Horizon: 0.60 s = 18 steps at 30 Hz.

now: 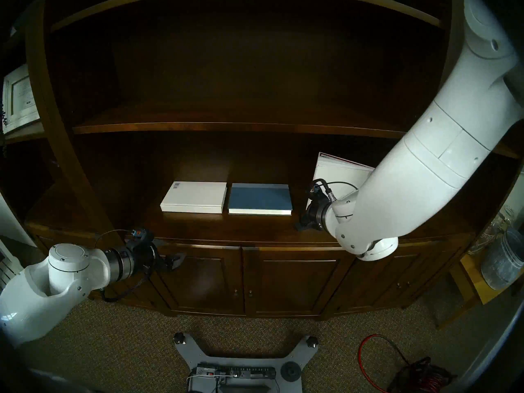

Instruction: Close the books and align them horizontally on the shelf

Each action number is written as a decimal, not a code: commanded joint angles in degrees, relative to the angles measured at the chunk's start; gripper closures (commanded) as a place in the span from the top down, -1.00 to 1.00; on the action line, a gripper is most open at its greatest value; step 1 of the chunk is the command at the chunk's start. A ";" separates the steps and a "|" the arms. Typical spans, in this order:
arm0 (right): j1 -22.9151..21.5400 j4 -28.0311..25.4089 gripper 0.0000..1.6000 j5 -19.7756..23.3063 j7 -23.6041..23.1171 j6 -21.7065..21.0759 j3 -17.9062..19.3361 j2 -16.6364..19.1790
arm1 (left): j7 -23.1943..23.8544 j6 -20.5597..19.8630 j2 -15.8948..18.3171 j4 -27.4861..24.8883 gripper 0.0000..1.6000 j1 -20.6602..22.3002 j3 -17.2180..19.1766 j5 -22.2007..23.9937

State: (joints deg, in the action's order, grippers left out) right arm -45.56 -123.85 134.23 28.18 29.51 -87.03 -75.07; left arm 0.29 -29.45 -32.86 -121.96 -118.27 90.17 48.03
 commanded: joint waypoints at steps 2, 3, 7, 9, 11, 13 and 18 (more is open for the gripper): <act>0.77 5.88 -1.00 1.81 0.02 1.51 -0.59 2.73 | -0.05 0.54 -0.06 -0.89 1.00 0.88 0.83 0.04; 1.36 6.80 -1.00 2.14 -0.12 1.31 -0.51 2.78 | -0.05 0.54 -0.06 -0.89 1.00 0.88 0.83 0.04; 3.46 10.06 -1.00 2.74 -0.62 1.02 0.00 2.68 | -0.05 0.56 -0.07 -0.90 1.00 0.87 0.84 0.04; 4.61 11.84 -1.00 2.88 -0.87 1.01 0.42 2.50 | -0.05 0.55 -0.07 -0.90 1.00 0.87 0.84 0.04; 5.69 13.43 -1.00 2.94 -0.58 1.05 0.66 1.94 | -0.05 0.55 -0.06 -0.90 1.00 0.87 0.84 0.04; 5.91 13.74 -1.00 3.06 -0.36 1.04 0.76 1.69 | -0.05 0.55 -0.06 -0.90 1.00 0.87 0.84 0.04; 9.39 18.91 -1.00 3.92 1.69 -0.35 1.38 -1.19 | -0.05 0.54 -0.06 -0.89 1.00 0.88 0.83 0.04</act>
State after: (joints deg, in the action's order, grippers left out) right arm -38.19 -110.11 138.15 27.85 29.85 -86.40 -73.76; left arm 0.28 -29.45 -32.86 -121.97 -118.27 90.17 48.03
